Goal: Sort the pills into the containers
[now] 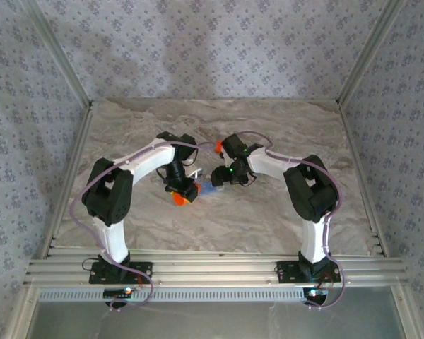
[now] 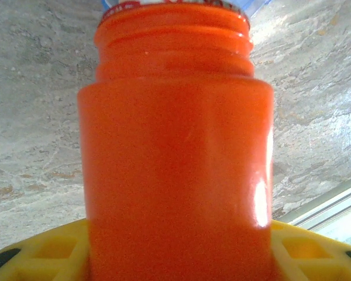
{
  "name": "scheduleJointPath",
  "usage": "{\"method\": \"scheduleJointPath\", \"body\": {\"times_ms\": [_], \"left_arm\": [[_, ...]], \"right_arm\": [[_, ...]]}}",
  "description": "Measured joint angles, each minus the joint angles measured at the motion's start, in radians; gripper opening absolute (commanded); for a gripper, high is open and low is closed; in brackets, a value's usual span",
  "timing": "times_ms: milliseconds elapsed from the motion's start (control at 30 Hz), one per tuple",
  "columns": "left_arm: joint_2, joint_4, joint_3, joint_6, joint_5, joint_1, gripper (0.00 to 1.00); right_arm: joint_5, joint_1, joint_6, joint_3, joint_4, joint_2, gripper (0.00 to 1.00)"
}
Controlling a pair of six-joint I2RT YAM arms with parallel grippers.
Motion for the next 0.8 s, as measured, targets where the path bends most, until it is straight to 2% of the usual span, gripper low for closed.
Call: {"method": "scheduleJointPath", "body": {"times_ms": [467, 800], "left_arm": [[0.045, -0.026, 0.055, 0.01, 0.0, -0.004, 0.0], [0.046, -0.006, 0.034, 0.018, 0.007, -0.005, 0.0]], "right_arm": [[0.0, 0.0, 0.0, 0.0, 0.0, 0.0, 0.74], [0.0, 0.0, 0.0, 0.0, 0.0, 0.0, 0.74]]}}
